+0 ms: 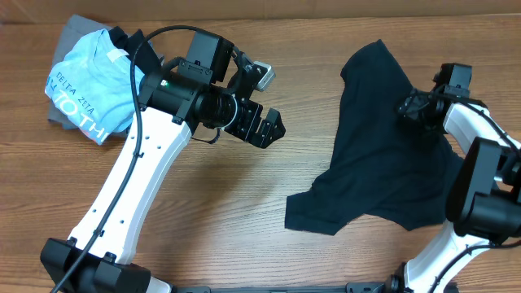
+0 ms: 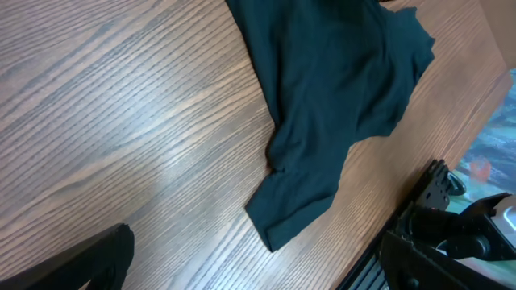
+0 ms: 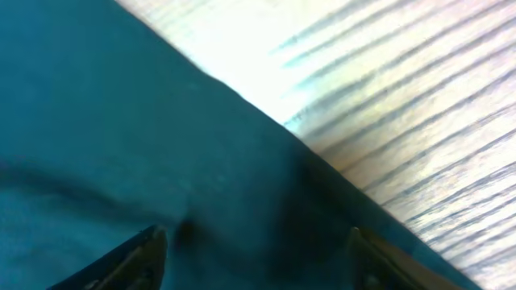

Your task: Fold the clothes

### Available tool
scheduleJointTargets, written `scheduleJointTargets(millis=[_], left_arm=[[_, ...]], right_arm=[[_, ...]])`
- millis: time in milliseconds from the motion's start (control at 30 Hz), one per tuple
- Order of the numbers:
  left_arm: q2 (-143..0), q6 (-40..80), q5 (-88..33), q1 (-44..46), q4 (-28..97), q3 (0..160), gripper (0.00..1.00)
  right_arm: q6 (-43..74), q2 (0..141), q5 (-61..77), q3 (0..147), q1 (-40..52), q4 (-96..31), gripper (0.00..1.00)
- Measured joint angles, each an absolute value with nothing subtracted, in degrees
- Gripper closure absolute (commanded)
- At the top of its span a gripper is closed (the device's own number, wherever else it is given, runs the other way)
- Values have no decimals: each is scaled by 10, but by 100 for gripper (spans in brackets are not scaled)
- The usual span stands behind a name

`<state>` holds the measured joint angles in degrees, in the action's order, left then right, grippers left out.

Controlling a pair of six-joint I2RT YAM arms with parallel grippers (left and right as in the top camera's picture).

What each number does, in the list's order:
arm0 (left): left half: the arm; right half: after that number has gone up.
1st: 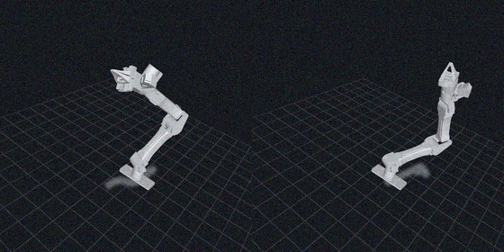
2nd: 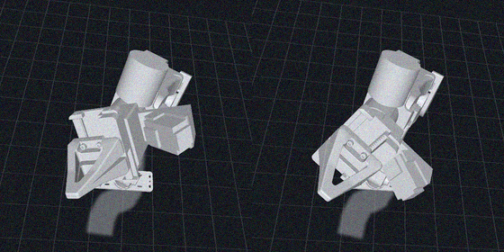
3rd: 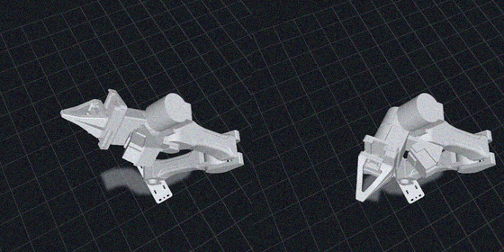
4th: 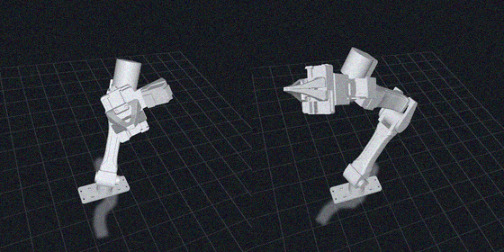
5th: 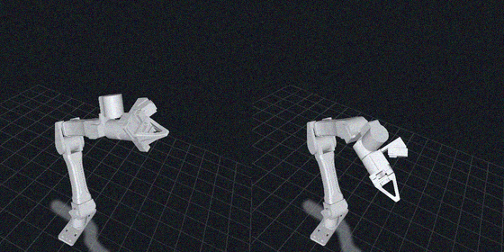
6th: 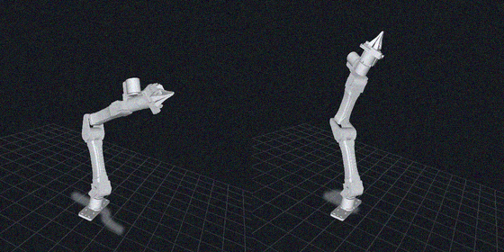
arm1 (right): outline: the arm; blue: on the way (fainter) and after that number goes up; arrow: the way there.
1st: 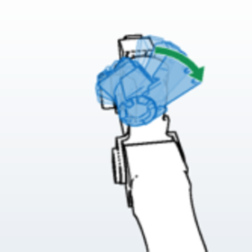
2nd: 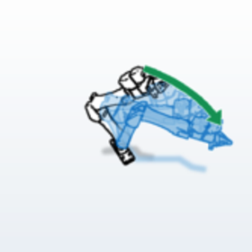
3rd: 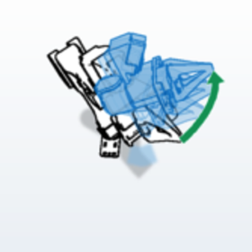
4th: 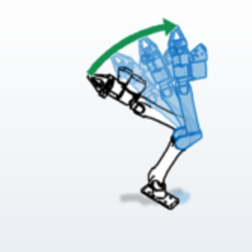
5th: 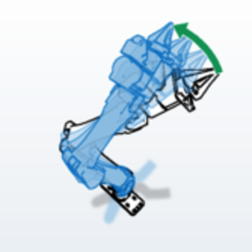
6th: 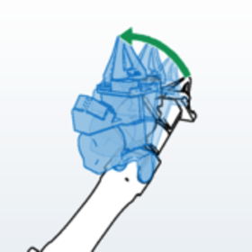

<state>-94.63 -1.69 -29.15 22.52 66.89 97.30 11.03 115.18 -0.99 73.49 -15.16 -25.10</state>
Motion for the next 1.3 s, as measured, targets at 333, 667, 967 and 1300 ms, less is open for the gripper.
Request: scheduleJointTargets(millis=[333, 667, 967, 1300], left_arm=[[-946, -17, -292, 225, 669, 973, 0], [-946, -17, -292, 225, 670, 973, 0], [-946, -17, -292, 225, 669, 973, 0], [-946, -17, -292, 225, 669, 973, 0]], right_arm=[[113, 1169, 11, 737, -148, -253, 96], [253, 1160, -7, 845, -295, -424, 91], [293, 1103, 31, 908, -496, -535, 51], [129, 1103, 182, 907, -356, -572, 25]])
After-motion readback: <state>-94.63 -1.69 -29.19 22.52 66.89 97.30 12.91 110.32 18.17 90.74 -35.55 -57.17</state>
